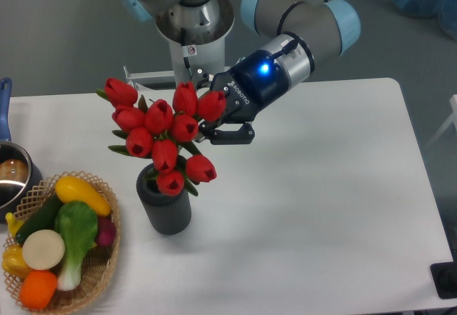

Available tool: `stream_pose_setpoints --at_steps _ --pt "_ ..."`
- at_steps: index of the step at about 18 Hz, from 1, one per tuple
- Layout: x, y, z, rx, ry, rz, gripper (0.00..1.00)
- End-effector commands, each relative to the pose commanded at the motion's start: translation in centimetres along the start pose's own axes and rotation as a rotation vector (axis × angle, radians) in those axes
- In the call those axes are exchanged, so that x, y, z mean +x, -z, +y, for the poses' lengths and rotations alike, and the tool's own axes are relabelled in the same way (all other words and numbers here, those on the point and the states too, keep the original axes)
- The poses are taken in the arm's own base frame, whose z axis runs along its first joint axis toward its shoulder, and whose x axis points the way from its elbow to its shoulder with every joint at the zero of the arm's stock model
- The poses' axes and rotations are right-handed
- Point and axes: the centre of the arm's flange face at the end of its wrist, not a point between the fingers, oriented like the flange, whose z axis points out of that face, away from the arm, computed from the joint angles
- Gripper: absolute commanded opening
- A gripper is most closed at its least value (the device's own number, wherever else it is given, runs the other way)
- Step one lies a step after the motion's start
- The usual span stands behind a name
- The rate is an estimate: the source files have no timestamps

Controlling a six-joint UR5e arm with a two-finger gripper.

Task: Insert the flowers into the vase
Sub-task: 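Lower the tulip stems into the vase opening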

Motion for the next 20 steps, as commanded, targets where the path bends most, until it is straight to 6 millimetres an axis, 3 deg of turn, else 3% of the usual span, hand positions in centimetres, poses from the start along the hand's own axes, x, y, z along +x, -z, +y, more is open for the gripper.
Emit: stream_pose_setpoints --at_steps 3,11,20 --pt "0.2 -0.3 1.4 -0.003 -0.009 0.005 0.04" --pt "0.3 -1.4 2.6 -0.007 0.005 0.026 0.05" --pt "0.1 -2.1 6.0 -0.033 -0.018 0.031 0.05"
